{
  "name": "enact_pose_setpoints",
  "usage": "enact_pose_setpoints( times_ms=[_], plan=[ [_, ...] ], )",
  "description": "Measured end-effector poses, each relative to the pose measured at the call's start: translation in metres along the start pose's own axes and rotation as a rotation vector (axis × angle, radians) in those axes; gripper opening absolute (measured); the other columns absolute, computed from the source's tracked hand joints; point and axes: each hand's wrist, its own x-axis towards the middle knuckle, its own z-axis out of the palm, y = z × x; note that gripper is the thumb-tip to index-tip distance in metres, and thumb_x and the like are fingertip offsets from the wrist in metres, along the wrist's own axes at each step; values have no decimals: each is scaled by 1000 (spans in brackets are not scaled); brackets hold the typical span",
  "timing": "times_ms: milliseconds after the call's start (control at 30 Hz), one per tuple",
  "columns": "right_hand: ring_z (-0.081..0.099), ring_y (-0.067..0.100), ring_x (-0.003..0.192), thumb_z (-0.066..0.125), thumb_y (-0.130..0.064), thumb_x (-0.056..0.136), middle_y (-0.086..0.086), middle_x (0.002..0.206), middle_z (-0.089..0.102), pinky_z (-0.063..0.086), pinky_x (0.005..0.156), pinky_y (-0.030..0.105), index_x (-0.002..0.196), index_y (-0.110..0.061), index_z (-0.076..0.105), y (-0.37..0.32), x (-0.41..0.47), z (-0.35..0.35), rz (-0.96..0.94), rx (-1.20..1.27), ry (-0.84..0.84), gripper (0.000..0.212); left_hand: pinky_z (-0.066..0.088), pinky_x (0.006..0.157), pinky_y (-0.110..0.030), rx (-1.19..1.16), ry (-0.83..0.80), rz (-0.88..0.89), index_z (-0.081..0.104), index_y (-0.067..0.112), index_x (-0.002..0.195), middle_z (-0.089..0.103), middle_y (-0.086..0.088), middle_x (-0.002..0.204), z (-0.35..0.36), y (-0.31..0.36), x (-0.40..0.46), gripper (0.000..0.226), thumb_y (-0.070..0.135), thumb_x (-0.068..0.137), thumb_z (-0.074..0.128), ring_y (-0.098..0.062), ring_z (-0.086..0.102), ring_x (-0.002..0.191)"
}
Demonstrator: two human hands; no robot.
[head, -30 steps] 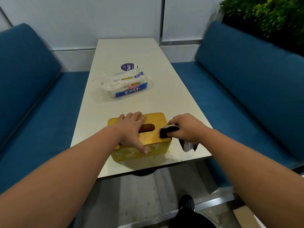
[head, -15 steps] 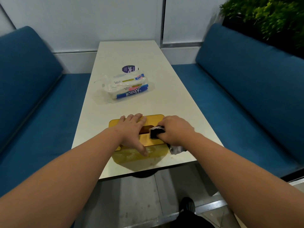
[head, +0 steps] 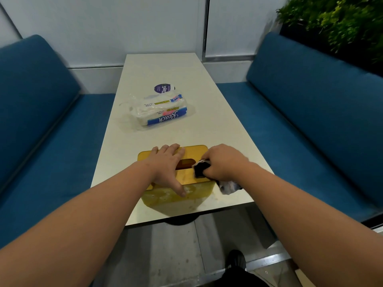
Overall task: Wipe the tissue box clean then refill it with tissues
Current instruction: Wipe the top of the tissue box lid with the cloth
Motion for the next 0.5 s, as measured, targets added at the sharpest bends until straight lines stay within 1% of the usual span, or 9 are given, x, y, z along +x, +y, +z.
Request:
enact_pose_setpoints(
  times_ms=[67, 100, 200, 267, 333, 400, 433, 500],
  plan=[
    [57, 17, 68, 62, -37, 80, -3, 69, 59, 48, 58, 31, 79, -25, 65, -15, 2, 7, -82, 21, -39, 12, 6, 118, -55, 5, 4, 0, -4, 27, 154, -5, -2, 162, -1, 1, 0, 138, 84, 49, 66, -31, 2, 147],
    [57, 17, 68, 63, -37, 80, -3, 69, 59, 47, 58, 30, 80, -24, 67, -16, 3, 6, -84, 25, -59, 13, 6, 118, -55, 5, 5, 1, -3, 27, 154, -4, -2, 162, -1, 0, 0, 137, 84, 50, 66, -31, 2, 147],
    [56, 17, 68, 65, -32, 79, -4, 69, 58, 43, 55, 27, 81, -24, 62, 6, -1, -11, 36, -2, -82, 9, 6, 118, -55, -4, 10, 10, -4, 27, 154, -5, -1, 162, 0, -1, -1, 137, 84, 51, 65, -31, 1, 147],
    [56, 18, 69, 66, -34, 79, -4, 69, 57, 41, 54, 25, 81, -26, 60, 14, -3, -15, 80, -25, -79, 10, 6, 118, -55, -8, 12, 15, -4, 27, 153, -6, -1, 162, 1, -1, -2, 136, 85, 51, 65, -31, 1, 147],
    [57, 18, 70, 64, -38, 78, -4, 69, 58, 45, 56, 27, 79, -27, 61, -2, 0, -11, 11, -26, -67, 11, 7, 118, -56, -1, 18, 14, -3, 27, 153, -5, -2, 162, 0, 0, -2, 136, 85, 50, 65, -31, 2, 147],
    [53, 16, 65, 63, -39, 79, -5, 65, 55, 39, 53, 26, 71, -29, 57, -25, 3, 2, -91, 1, -77, 14, 7, 118, -55, 9, 19, 10, -3, 26, 153, -4, -3, 162, 0, 1, -2, 137, 84, 50, 66, -32, 3, 147],
    [52, 16, 64, 63, -39, 79, -6, 64, 54, 38, 53, 26, 70, -29, 56, -31, 4, 4, -114, 13, -87, 15, 7, 118, -55, 12, 21, 7, -3, 26, 154, -5, -3, 162, 0, 0, -2, 137, 84, 50, 66, -32, 2, 147],
    [56, 18, 68, 65, -36, 77, -4, 67, 57, 44, 56, 28, 72, -29, 58, -21, 4, -1, -66, 13, -99, 12, 6, 118, -55, 4, 18, 9, -3, 26, 154, -5, -2, 162, 0, 0, -2, 137, 84, 50, 65, -31, 1, 147]
  ],
)
